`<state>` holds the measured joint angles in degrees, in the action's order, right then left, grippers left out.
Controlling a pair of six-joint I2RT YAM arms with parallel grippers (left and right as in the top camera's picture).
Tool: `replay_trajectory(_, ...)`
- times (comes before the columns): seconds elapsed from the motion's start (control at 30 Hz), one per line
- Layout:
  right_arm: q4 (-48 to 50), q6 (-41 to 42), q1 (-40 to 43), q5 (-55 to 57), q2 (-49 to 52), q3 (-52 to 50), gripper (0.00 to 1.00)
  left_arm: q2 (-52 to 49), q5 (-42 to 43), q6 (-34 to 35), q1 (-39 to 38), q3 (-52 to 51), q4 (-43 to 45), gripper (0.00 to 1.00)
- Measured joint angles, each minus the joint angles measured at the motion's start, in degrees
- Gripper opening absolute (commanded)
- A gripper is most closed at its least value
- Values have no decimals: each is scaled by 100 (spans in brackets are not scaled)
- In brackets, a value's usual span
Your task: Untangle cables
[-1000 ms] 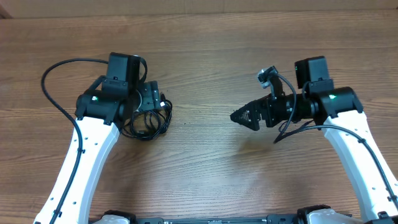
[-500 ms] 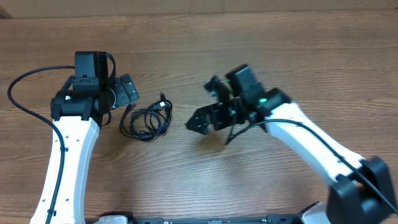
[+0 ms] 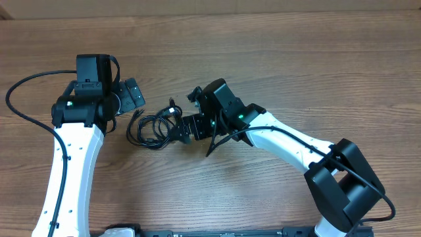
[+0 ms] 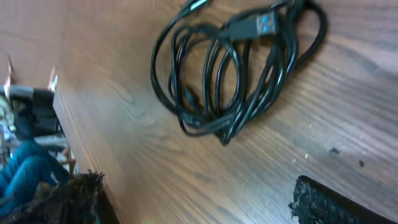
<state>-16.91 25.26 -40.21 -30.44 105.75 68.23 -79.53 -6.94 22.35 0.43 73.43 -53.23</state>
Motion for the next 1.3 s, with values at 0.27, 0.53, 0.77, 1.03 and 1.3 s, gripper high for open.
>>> replay_trajectory(0.27,337,341,4,153,321,0,95,0,0,0,0,0,4,100)
replay_trajectory(0.53,691,481,-79,227,780,0,87,0,2,0,0,0,46,100)
replay_trajectory(0.77,925,483,-367,264,852,0,76,-11,2,0,0,0,50,100)
replay_trajectory(1.03,927,492,-483,505,866,0,68,-291,85,0,0,0,52,99)
replay_trajectory(1.3,1165,520,-483,704,931,0,65,-413,197,0,0,0,109,99)
